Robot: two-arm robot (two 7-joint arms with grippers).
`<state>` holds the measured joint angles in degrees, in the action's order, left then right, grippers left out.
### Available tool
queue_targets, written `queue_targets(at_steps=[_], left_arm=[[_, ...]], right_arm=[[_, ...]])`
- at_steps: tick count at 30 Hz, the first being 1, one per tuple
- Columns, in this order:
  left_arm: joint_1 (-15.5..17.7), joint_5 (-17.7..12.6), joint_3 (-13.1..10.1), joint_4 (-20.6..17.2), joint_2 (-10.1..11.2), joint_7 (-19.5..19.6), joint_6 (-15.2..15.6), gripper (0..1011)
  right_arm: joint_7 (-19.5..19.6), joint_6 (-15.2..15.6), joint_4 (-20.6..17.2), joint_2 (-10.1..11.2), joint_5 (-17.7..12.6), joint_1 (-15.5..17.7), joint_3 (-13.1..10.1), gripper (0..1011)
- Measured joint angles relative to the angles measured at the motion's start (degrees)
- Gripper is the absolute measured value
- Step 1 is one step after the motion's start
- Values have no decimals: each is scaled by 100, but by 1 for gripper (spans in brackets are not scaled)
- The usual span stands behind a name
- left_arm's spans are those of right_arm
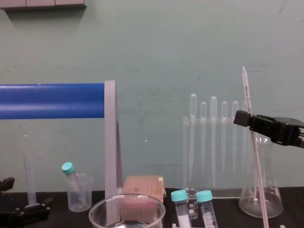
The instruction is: Hold the thermometer with one hand and immerse one end into the beaker, then reinsert it into the test tube rack.
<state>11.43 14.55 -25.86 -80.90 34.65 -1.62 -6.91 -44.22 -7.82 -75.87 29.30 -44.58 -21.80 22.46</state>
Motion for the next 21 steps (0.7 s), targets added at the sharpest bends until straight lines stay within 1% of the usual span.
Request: queue_targets(at_steps=[19, 21], left_arm=[[0, 0, 0, 0, 0, 0, 0, 1008], [0, 0, 0, 0, 0, 0, 0, 1008]], right_arm=[[3, 4, -2, 4, -2, 5, -5, 59], [3, 4, -2, 4, -1, 5, -5, 118]])
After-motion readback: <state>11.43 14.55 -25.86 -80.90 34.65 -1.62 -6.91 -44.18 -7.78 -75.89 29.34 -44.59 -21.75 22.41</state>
